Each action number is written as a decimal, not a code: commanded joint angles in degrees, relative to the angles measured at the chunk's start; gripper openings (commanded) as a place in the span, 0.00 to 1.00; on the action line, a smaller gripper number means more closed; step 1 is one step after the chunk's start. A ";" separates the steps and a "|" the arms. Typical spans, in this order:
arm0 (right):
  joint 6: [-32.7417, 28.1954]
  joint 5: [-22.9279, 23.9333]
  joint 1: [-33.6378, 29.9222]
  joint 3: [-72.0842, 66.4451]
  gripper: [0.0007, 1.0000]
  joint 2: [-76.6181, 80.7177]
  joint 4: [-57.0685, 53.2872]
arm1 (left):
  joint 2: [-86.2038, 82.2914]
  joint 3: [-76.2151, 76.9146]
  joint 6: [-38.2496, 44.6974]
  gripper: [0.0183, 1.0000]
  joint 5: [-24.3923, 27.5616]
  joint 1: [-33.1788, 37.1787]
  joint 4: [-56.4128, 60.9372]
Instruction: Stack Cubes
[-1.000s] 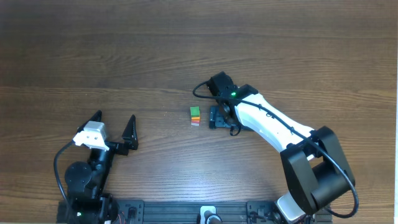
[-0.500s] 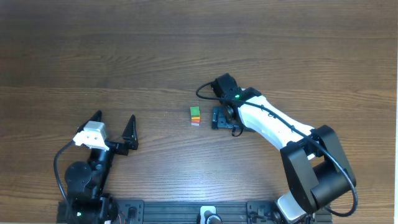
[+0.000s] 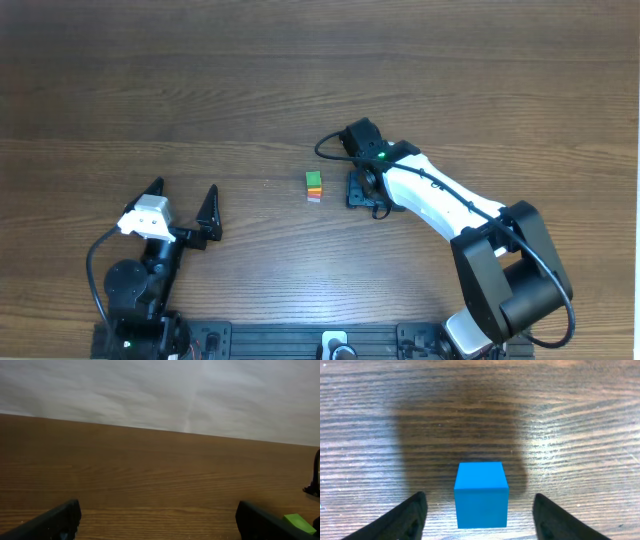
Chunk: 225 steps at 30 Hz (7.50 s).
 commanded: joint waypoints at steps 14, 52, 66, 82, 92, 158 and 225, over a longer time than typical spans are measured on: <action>-0.52 -0.39 -0.44 -0.52 0.48 0.61 1.38 | -0.46 -0.35 0.85 1.00 0.13 -0.20 0.02; -1.22 -0.44 -0.11 0.68 0.17 -1.16 1.44 | -0.46 -0.35 0.85 1.00 0.13 -0.20 0.02; -1.36 4.63 6.91 24.37 0.08 -6.88 -18.82 | -0.46 -0.35 0.85 1.00 0.13 -0.20 0.02; 1.29 3.32 14.32 27.39 0.03 -1.75 -16.37 | -0.46 -0.35 0.85 1.00 0.13 -0.20 0.02; 1.68 2.32 15.74 27.41 0.03 0.61 -14.84 | -0.46 -0.35 0.85 1.00 0.13 -0.20 0.02; 2.54 2.10 16.74 27.41 0.09 3.06 -15.58 | -0.46 -0.35 0.85 1.00 0.13 -0.20 0.02; 3.02 2.60 16.79 29.33 0.34 4.37 -17.92 | -0.46 -0.35 0.83 1.00 0.13 -0.20 0.02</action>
